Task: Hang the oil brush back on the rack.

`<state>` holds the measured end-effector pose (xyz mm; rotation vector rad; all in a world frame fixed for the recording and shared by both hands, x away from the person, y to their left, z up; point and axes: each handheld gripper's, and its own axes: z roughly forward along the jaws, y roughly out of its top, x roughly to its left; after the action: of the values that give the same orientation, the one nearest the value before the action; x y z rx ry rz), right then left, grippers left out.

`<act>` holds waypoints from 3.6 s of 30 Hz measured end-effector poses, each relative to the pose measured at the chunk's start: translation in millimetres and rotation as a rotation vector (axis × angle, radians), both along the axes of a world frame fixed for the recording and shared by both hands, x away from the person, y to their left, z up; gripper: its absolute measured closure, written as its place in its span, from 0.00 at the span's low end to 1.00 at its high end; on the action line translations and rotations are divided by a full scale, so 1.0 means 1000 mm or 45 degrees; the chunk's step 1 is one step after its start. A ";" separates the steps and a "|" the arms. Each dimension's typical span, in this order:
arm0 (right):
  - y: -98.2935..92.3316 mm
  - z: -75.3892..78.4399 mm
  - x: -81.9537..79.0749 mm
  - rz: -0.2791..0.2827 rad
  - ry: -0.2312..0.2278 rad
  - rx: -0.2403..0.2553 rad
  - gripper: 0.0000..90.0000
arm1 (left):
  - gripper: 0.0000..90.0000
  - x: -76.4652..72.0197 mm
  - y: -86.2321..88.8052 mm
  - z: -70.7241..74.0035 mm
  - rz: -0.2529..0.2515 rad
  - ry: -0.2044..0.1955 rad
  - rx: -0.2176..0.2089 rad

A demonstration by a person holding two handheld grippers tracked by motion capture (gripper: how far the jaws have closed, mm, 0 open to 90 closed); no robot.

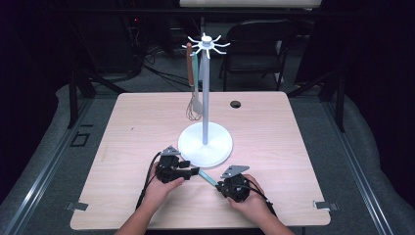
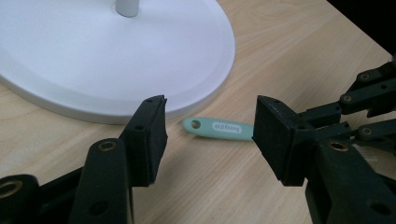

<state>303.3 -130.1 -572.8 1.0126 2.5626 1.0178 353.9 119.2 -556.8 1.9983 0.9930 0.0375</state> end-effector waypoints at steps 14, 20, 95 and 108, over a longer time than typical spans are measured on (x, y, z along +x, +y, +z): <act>-0.009 0.011 -0.003 -0.005 -0.042 0.096 0.91 | 0.44 -0.001 -0.009 -0.005 -0.085 0.048 -0.033; -0.011 0.015 -0.004 -0.005 -0.048 0.129 0.91 | 0.45 -0.002 -0.014 -0.008 -0.105 0.079 -0.068; 0.007 0.016 -0.008 -0.043 -0.157 0.254 0.91 | 0.83 -0.027 -0.030 0.038 -0.184 -0.117 -0.273; 0.006 0.016 -0.010 -0.052 -0.167 0.268 0.91 | 0.90 -0.030 -0.042 0.029 -0.205 -0.081 -0.260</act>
<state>293.6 -124.6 -556.8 1.0057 2.3583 1.3188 324.2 76.9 -527.8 1.8706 0.7615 -0.0842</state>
